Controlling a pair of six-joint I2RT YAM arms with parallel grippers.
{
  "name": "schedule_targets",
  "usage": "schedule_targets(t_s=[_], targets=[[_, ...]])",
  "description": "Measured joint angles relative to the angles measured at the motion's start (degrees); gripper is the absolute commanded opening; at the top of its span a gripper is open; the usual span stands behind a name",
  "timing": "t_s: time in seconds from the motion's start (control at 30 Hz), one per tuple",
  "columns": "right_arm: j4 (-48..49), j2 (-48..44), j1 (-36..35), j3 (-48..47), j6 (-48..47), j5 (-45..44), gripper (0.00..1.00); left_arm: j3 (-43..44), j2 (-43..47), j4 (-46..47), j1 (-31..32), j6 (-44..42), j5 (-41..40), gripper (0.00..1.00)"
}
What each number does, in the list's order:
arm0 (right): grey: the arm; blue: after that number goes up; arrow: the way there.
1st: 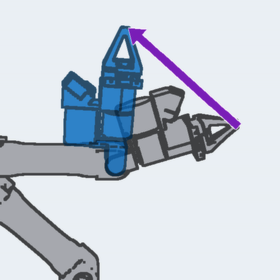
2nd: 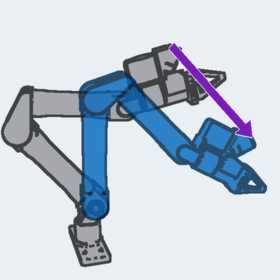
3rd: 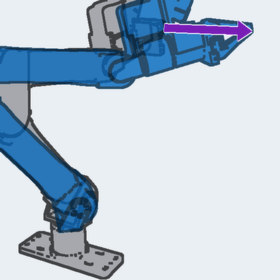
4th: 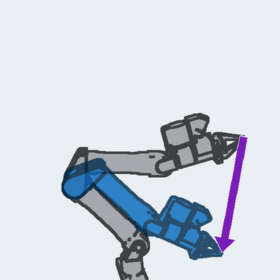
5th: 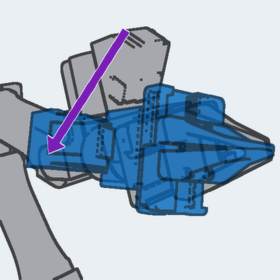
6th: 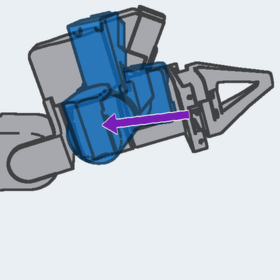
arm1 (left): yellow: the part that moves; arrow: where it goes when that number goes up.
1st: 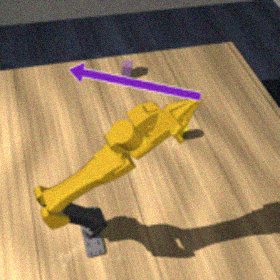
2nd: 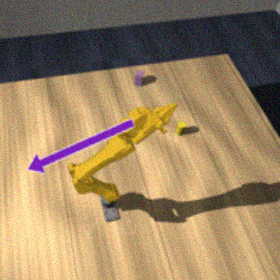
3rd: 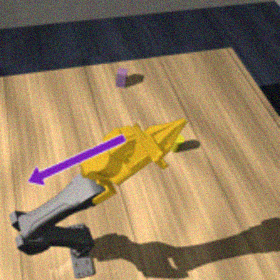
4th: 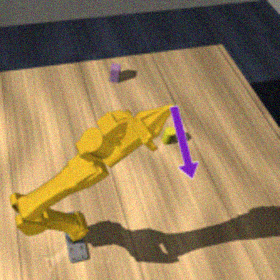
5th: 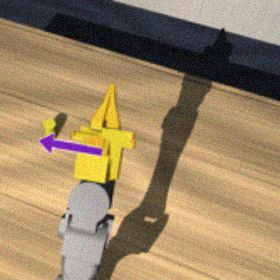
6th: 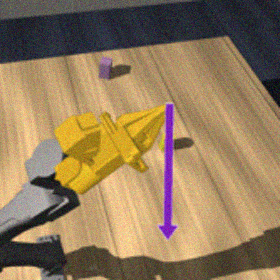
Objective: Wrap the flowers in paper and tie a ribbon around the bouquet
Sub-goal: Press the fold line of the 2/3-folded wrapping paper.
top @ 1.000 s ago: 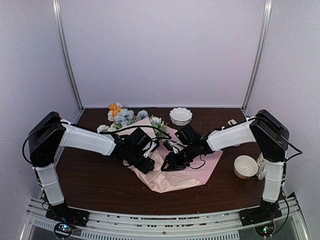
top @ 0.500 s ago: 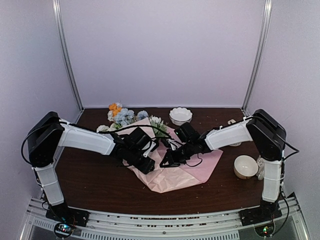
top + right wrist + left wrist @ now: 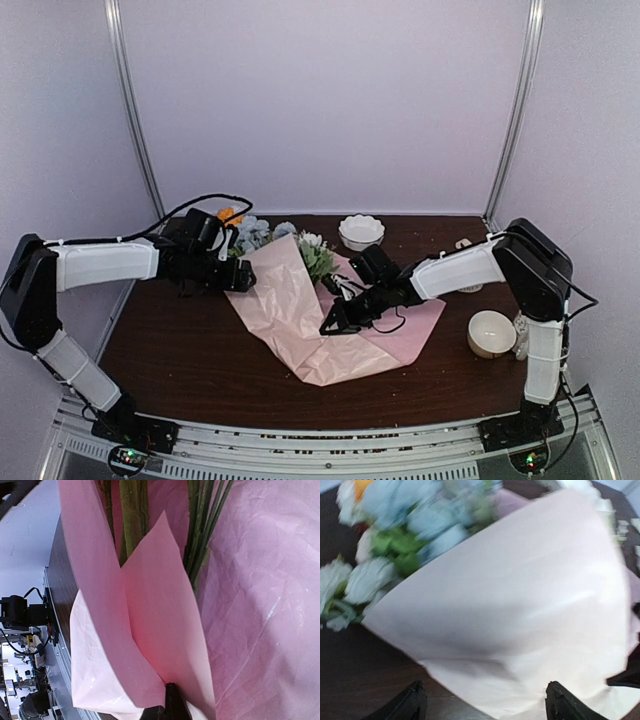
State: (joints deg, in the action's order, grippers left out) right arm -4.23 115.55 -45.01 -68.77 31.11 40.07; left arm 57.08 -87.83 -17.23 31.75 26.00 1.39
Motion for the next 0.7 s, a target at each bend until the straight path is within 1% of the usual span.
schedule_targets(t_s=[0.07,0.17,0.3,0.47,0.57,0.7], targets=[[-0.5,0.0,0.0,-0.4,-0.5,0.0,0.00,-2.3,-2.4,0.6,-4.3,0.5,0.6,0.88],[-1.5,0.0,0.0,-1.2,-1.2,0.0,0.00,-2.2,-6.9,1.0,-7.7,0.4,0.9,0.88],[-2.3,0.0,0.0,-1.6,-1.5,0.0,0.00,0.6,-10.7,0.9,-9.3,-0.1,1.3,0.87],[-4.0,0.0,0.0,-2.9,-2.4,-0.9,0.00,7.6,-17.8,-0.7,-10.4,-0.1,0.0,0.85],[-5.4,0.0,0.0,-5.1,-2.9,-1.9,0.00,8.9,-21.1,-1.4,-10.4,0.0,-1.5,0.84],[-6.6,-0.4,0.0,-7.0,-4.0,-3.9,0.00,9.8,-22.1,-1.7,-10.3,0.3,-3.3,0.84]])
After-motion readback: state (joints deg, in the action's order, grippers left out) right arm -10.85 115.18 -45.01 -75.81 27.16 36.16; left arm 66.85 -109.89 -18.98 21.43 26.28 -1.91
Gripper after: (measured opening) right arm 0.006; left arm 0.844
